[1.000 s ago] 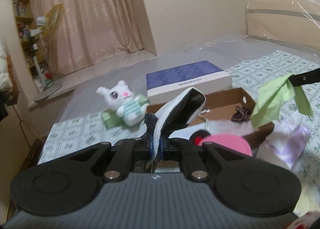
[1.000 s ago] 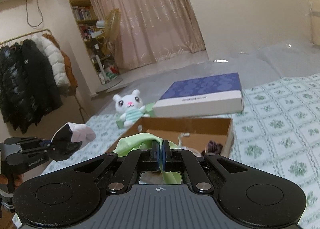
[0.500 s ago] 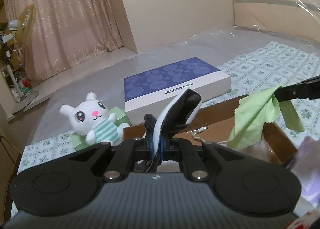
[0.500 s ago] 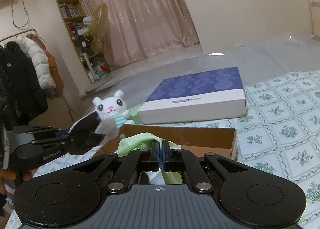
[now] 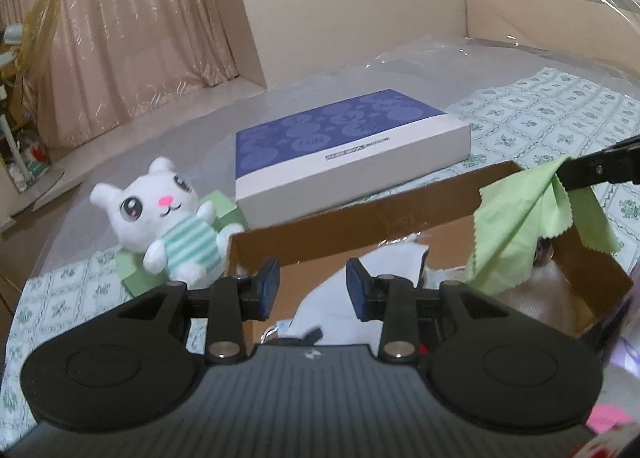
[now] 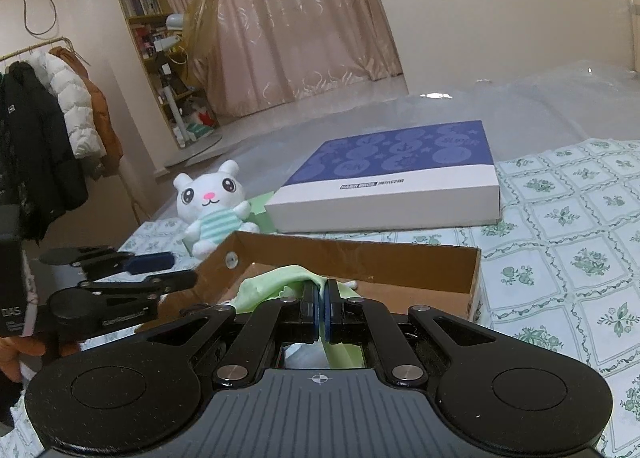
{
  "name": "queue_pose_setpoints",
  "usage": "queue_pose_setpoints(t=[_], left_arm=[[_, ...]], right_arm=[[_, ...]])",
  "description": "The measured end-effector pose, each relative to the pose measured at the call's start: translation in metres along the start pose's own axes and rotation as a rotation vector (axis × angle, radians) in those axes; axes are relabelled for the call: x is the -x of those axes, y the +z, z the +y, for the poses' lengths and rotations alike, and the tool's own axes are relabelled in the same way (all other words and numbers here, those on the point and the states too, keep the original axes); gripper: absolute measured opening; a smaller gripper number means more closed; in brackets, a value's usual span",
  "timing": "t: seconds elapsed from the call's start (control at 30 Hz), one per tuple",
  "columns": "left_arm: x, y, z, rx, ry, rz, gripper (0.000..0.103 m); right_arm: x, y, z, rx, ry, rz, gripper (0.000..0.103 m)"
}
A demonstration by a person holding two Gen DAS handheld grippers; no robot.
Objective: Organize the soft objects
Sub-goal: 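Open both tools to drop the eye mask and green cloth into the box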
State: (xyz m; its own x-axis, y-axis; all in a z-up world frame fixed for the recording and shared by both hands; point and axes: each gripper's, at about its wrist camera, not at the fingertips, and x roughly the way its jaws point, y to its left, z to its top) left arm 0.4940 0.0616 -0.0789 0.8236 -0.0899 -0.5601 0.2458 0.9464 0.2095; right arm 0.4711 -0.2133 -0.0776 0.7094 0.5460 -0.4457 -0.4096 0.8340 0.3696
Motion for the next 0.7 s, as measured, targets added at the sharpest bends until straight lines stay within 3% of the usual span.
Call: queue_pose_setpoints(t=[0.2, 0.3, 0.37, 0.4, 0.43, 0.57, 0.7], left_arm=[[0.014, -0.007, 0.019, 0.074, 0.010, 0.021, 0.034], [0.019, -0.010, 0.025, 0.099, 0.014, 0.024, 0.034], [0.023, -0.012, 0.027, 0.115, 0.015, 0.028, 0.034], [0.024, -0.013, 0.028, 0.124, 0.014, 0.033, 0.034], [0.026, -0.015, 0.029, 0.133, 0.012, 0.039, 0.034], [0.038, -0.023, 0.033, 0.160, 0.019, 0.052, 0.034], [0.055, -0.032, 0.040, 0.204, 0.024, 0.071, 0.034]], right_arm=[[-0.006, 0.010, 0.005, -0.008, 0.004, -0.017, 0.003], [-0.009, 0.017, 0.009, -0.031, -0.010, -0.069, 0.003], [-0.016, 0.023, 0.009, -0.069, -0.049, -0.062, 0.026], [-0.020, 0.024, 0.008, -0.082, -0.070, -0.045, 0.061], [-0.021, 0.024, 0.007, -0.082, -0.070, -0.047, 0.073], [-0.021, 0.017, 0.010, -0.015, -0.092, -0.011, 0.073], [-0.010, 0.002, 0.006, -0.026, -0.094, 0.042, 0.073]])
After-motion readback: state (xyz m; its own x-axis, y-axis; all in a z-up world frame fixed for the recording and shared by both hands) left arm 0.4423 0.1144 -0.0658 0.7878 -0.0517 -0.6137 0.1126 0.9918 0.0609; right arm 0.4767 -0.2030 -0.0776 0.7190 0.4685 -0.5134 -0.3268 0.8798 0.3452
